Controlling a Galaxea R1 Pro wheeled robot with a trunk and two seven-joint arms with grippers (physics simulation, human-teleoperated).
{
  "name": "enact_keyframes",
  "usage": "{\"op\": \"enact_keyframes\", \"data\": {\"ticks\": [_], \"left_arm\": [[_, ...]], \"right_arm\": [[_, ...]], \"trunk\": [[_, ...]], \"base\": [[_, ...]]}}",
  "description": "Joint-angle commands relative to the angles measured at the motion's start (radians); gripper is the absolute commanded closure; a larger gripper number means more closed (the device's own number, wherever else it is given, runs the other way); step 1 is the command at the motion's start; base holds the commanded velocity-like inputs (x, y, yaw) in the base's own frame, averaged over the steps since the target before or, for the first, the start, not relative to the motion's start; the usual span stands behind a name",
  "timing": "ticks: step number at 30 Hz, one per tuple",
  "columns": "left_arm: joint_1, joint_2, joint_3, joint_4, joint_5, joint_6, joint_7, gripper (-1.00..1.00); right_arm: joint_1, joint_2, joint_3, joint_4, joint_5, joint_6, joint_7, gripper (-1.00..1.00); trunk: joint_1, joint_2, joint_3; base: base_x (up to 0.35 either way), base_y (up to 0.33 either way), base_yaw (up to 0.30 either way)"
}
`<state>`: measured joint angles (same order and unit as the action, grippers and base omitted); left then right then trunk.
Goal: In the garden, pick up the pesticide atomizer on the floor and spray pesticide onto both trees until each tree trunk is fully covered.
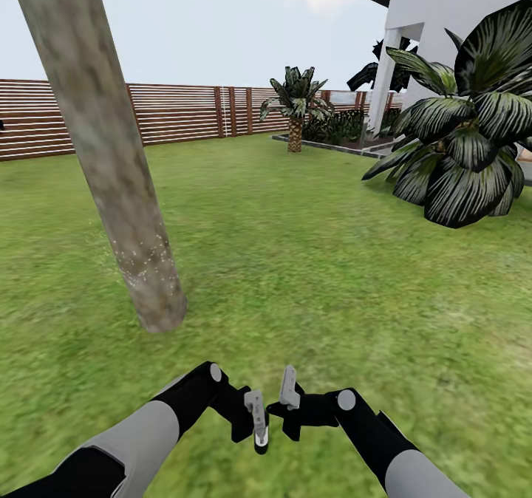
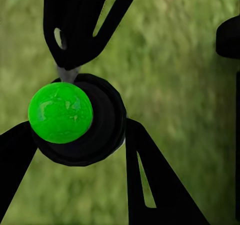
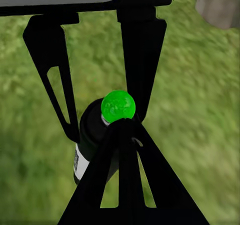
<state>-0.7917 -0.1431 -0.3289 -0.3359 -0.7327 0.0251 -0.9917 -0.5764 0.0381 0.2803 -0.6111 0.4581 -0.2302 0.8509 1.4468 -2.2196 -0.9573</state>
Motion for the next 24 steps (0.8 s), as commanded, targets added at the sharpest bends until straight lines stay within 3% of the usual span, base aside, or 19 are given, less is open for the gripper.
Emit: {"op": "enact_keyframes", "data": {"ticks": [1,9,14,24], "left_arm": [[0.0,0.0,0.001,-0.002,-0.004,0.002,-0.004,1.0],[0.002,-0.003,0.002,-0.002,-0.002,0.001,-0.004,1.0],[0.002,-0.006,0.001,0.0,0.046,0.0,-0.004,1.0],[0.002,-0.005,0.001,-0.001,0.052,-0.001,-0.004,1.0]], "right_arm": [[0.0,0.0,-0.001,-0.001,0.01,-0.006,0.0,1.0],[0.0,0.0,-0.001,-0.001,0.01,-0.006,0.0,1.0],[0.0,0.0,-0.001,0.0,0.01,-0.006,0.0,1.0],[0.0,0.0,-0.001,0.002,0.011,-0.006,0.0,1.0]], "trunk": [[0.0,0.0,-0.001],[0.0,0.0,-0.001],[0.0,0.0,-0.001],[0.0,0.0,-0.001]], "base": [[0.0,0.0,0.0],[0.0,0.0,0.0],[0.0,0.0,0.0],[0.0,0.0,0.0]]}}
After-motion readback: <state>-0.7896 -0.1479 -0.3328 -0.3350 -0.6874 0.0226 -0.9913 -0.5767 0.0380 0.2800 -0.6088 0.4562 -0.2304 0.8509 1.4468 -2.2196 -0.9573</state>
